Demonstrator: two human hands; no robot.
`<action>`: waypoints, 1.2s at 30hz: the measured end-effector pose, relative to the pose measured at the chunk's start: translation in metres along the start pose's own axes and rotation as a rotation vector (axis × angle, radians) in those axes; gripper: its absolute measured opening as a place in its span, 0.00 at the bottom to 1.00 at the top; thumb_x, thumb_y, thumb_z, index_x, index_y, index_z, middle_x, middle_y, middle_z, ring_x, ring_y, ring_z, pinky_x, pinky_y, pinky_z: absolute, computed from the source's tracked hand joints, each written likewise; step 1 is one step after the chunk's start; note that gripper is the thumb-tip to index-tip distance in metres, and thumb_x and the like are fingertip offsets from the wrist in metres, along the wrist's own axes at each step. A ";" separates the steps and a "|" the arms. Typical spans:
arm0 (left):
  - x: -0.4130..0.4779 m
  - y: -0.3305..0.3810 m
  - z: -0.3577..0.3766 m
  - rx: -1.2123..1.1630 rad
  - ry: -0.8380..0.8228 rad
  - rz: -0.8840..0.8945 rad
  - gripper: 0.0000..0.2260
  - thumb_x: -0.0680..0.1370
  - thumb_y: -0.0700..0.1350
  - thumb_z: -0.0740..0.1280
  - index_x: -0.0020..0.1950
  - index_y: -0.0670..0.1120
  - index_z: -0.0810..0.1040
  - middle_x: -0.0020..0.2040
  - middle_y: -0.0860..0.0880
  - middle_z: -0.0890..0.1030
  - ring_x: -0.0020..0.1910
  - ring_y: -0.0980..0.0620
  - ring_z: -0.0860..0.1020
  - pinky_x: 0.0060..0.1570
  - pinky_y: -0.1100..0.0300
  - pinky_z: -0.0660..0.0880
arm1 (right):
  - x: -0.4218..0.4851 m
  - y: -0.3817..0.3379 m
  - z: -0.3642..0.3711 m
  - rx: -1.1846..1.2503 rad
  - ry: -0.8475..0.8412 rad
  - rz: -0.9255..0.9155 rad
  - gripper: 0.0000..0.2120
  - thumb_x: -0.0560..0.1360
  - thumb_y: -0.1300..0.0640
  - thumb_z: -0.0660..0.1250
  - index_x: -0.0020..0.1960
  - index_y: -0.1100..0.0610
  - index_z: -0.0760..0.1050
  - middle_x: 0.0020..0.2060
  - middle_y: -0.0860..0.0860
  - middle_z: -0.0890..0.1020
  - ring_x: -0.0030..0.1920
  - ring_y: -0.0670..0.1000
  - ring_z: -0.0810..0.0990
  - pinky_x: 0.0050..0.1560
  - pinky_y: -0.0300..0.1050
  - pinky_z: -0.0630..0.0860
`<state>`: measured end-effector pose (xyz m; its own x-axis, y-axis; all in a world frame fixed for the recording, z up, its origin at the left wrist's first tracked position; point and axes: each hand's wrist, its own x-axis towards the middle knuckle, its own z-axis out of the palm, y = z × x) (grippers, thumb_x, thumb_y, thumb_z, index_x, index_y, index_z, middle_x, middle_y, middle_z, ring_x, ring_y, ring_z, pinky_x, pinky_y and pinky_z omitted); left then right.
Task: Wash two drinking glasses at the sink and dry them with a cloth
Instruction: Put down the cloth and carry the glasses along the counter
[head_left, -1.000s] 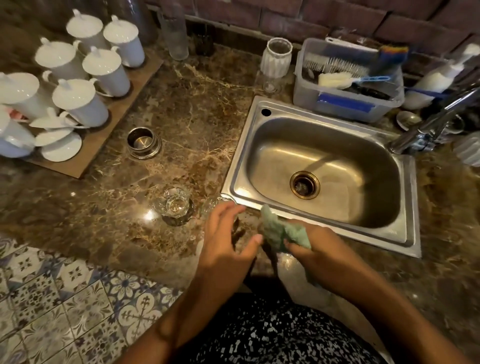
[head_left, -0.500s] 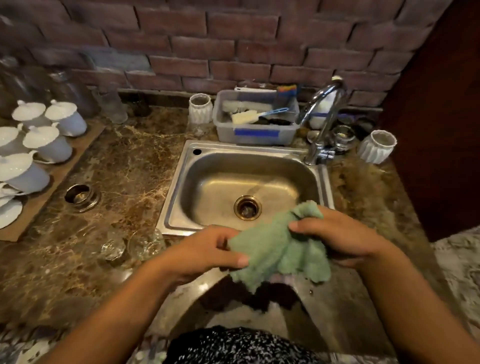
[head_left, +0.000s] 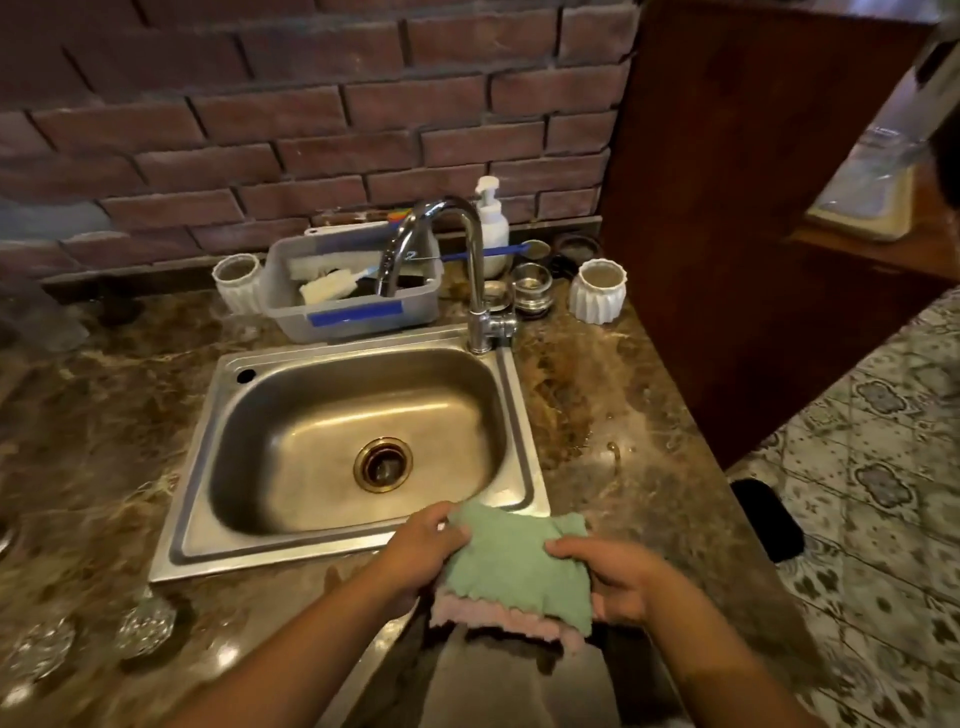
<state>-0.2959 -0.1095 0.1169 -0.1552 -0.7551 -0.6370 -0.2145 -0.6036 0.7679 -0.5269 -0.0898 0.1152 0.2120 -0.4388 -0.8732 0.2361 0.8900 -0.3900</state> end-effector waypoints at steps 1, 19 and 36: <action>0.006 0.002 0.007 0.027 -0.025 -0.008 0.05 0.81 0.38 0.66 0.47 0.45 0.78 0.40 0.47 0.81 0.37 0.53 0.79 0.35 0.62 0.73 | 0.004 -0.004 -0.013 -0.013 0.011 -0.004 0.19 0.77 0.67 0.67 0.68 0.65 0.74 0.62 0.66 0.80 0.66 0.64 0.77 0.70 0.63 0.70; 0.044 -0.007 0.023 -0.391 0.024 -0.111 0.18 0.76 0.22 0.61 0.60 0.38 0.75 0.56 0.35 0.79 0.53 0.38 0.80 0.48 0.50 0.80 | 0.057 -0.018 -0.033 -0.184 0.018 -0.225 0.10 0.82 0.64 0.63 0.57 0.55 0.80 0.50 0.55 0.87 0.52 0.54 0.86 0.52 0.50 0.82; -0.046 -0.129 -0.130 0.592 0.363 0.251 0.24 0.75 0.38 0.74 0.69 0.49 0.72 0.62 0.49 0.75 0.62 0.50 0.75 0.61 0.58 0.72 | 0.074 0.070 0.127 -0.620 0.148 -0.277 0.08 0.76 0.65 0.69 0.40 0.57 0.75 0.40 0.55 0.83 0.42 0.55 0.84 0.47 0.57 0.84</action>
<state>-0.1356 -0.0301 0.0562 0.0385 -0.9513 -0.3058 -0.7148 -0.2401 0.6569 -0.3745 -0.0758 0.0600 0.0798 -0.6778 -0.7309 -0.3319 0.6733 -0.6607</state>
